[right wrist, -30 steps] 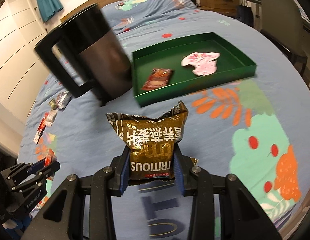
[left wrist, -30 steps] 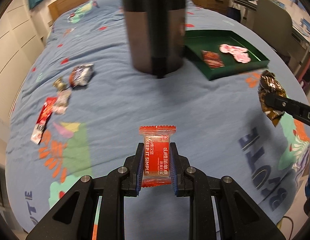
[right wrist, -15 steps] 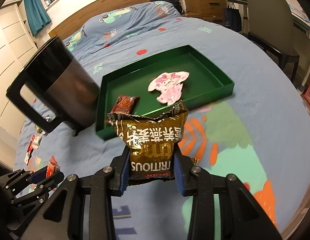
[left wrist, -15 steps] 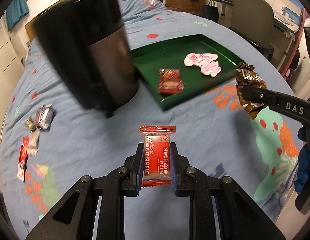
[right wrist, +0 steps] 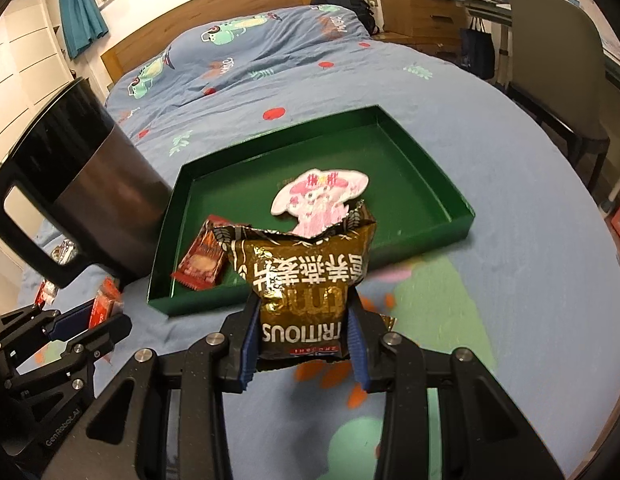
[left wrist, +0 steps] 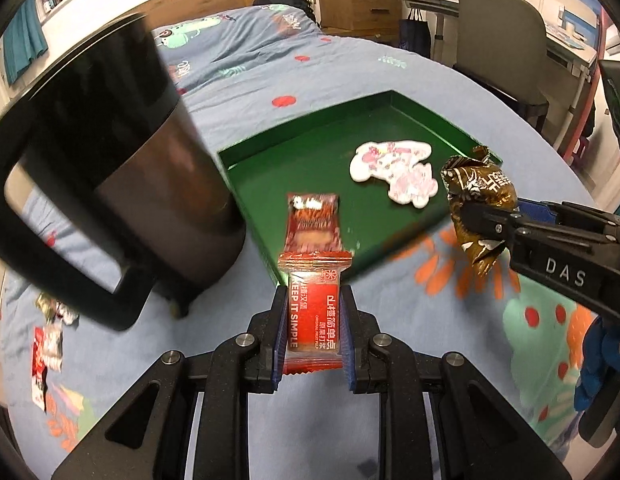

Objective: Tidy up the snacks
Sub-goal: 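Lower the red candy packet into the tray with the left tool while the right tool lowers the brown wrapper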

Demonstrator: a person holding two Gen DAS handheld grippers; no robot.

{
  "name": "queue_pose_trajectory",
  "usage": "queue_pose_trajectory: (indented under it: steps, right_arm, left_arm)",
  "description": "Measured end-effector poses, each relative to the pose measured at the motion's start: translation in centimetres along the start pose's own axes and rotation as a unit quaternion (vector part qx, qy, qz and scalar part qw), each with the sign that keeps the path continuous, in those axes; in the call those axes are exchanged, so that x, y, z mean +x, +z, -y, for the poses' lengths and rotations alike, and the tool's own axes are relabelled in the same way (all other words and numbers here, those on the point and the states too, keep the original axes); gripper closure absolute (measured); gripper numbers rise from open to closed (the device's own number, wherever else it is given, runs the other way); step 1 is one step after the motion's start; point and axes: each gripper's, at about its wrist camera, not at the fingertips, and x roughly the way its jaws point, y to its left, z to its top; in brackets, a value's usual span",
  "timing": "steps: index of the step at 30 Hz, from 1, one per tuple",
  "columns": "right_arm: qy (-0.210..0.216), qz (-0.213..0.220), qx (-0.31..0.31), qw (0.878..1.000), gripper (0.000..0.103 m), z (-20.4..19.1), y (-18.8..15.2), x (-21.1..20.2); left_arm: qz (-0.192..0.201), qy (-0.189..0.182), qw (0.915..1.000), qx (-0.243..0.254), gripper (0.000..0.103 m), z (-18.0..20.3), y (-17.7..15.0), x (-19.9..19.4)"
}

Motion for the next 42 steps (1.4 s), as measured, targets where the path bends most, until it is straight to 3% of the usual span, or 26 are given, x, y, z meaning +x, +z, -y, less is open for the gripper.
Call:
queue_pose_trajectory:
  steps: [19, 29, 42]
  right_arm:
    - [-0.007, 0.075, -0.018, 0.997, 0.001, 1.5, 6.6, 6.3]
    - [-0.040, 0.113, -0.012, 0.993, 0.001, 2.3, 7.1, 9.6]
    - [-0.046, 0.097, -0.018, 0.994, 0.000, 2.6, 6.7, 12.2]
  left_arm:
    - [0.029, 0.018, 0.9994, -0.003, 0.084, 0.6, 6.3, 7.8]
    - [0.030, 0.007, 0.9995, 0.000, 0.084, 1.4, 6.1, 10.5]
    - [0.032, -0.005, 0.9995, -0.004, 0.083, 2.6, 5.8, 11.5]
